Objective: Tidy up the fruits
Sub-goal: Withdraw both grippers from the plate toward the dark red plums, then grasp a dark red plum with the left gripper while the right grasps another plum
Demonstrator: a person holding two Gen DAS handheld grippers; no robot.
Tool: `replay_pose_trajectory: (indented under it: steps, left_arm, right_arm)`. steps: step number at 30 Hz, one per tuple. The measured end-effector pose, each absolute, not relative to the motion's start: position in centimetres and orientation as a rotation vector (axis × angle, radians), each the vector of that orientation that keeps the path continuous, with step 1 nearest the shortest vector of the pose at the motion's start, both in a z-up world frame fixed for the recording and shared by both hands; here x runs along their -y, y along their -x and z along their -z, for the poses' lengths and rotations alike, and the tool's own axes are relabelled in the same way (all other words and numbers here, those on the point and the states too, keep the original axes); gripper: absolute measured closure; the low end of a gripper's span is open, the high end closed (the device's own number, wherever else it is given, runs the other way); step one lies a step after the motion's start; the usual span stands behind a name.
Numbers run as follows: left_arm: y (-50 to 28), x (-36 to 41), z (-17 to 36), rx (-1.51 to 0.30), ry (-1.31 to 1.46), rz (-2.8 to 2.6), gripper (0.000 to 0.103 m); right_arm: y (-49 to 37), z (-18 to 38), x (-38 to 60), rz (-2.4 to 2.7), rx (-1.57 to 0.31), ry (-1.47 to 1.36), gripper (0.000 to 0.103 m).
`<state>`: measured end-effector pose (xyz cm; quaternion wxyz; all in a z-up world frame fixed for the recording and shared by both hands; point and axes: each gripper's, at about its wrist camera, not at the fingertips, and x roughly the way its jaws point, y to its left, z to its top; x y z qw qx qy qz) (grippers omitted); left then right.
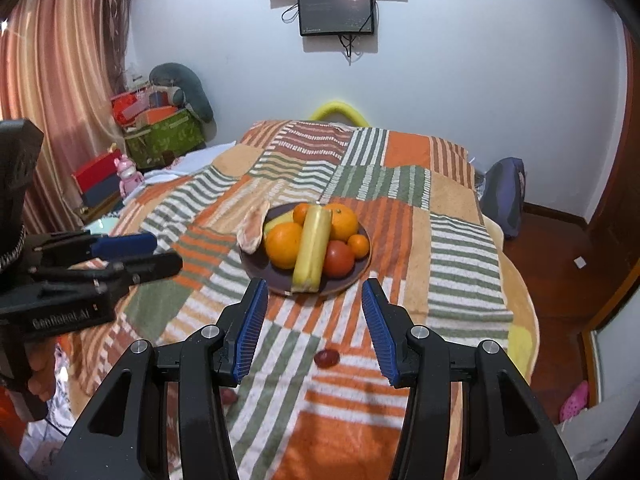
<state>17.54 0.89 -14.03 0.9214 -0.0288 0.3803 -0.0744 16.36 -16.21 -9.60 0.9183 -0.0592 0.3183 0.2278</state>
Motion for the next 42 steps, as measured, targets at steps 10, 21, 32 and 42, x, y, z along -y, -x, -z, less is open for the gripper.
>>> replay_pose_trajectory:
  steps: [10, 21, 32, 42]
  left_arm:
    - [-15.9, 1.6, 22.0, -0.979, 0.040, 0.208, 0.059]
    - [-16.1, 3.1, 25.9, -1.061, 0.025, 0.240, 0.077]
    - [-17.2, 0.7, 23.4, -0.987, 0.052, 0.220, 0.085]
    - [-19.7, -3.5, 21.1, -0.901, 0.110, 0.121, 0.085]
  right_arm:
    - [-15.0, 11.8, 16.9, -0.442, -0.697, 0.146, 0.058]
    - [-15.1, 13.8, 17.9, -0.429, -0.749, 0.122, 0.058]
    - [-17.2, 16.2, 17.8, -0.431, -0.815, 0.120, 0.058]
    - [-20.1, 20.2, 16.1, -0.470, -0.932, 0.119, 0.058]
